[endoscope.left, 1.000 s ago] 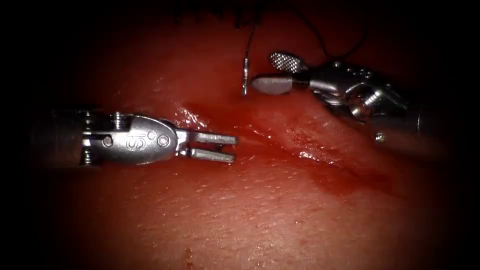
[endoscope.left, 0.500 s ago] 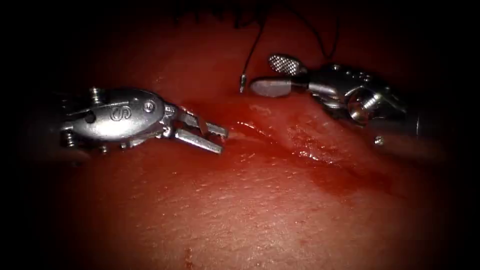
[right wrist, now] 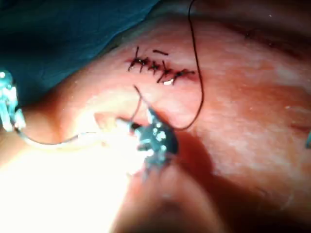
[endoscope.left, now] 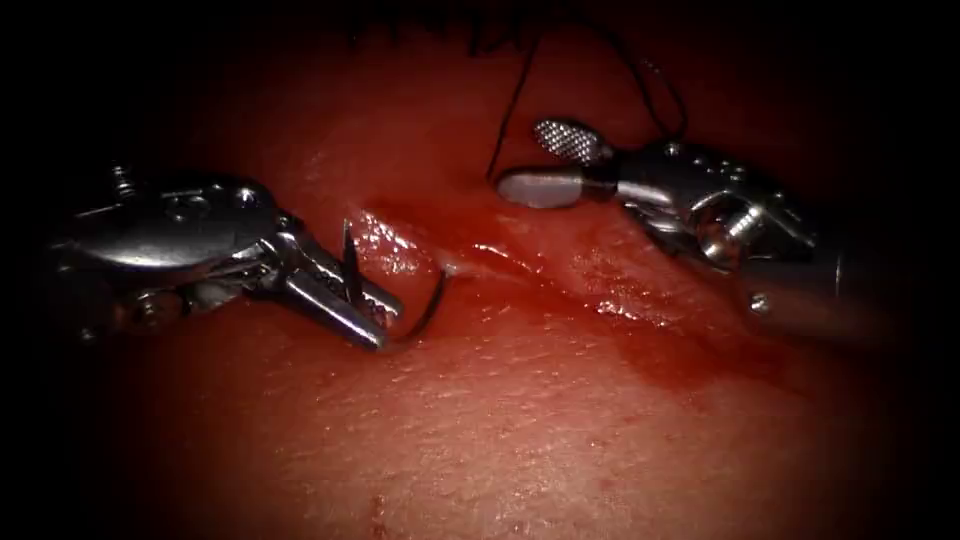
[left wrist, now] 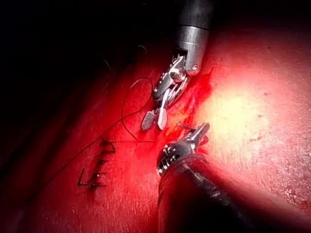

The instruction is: Wound Closure

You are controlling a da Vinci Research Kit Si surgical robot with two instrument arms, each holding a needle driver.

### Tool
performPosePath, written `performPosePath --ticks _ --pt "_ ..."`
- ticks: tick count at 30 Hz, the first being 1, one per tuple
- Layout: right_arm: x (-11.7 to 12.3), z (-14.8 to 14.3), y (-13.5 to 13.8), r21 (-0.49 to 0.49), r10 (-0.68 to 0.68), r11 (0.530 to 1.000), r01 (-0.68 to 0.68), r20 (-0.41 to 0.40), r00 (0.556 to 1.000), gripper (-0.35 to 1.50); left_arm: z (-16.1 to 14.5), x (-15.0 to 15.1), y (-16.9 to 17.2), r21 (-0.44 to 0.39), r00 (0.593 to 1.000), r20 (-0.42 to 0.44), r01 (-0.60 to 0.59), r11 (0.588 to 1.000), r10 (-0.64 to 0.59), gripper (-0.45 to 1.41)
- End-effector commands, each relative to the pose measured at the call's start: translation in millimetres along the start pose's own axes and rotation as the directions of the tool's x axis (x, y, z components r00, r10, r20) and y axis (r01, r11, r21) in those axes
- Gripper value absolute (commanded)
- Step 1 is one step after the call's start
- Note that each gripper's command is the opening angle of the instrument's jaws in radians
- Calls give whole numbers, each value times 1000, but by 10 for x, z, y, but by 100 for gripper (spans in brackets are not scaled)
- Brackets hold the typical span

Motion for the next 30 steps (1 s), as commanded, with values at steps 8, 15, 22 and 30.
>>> performPosePath --ticks 8,15,22,30 --pt "-6 3 -3 14 12 1000 -13 8 1000 101 -5 14 29 -5 999 -28 -29 1000 28 -45" --pt "-8 -2 -13 57 19 998 -20 17 1000 116 -17 29 50 99 976 -63 -201 975 207 -45" --pt "-9 -12 -45 128 41 991 -48 56 998 116 -35 51 47 292 925 -44 -349 891 377 -45" --pt "4 -24 -84 199 91 973 -116 128 988 98 -32 60 39 424 870 25 -455 783 492 -45"
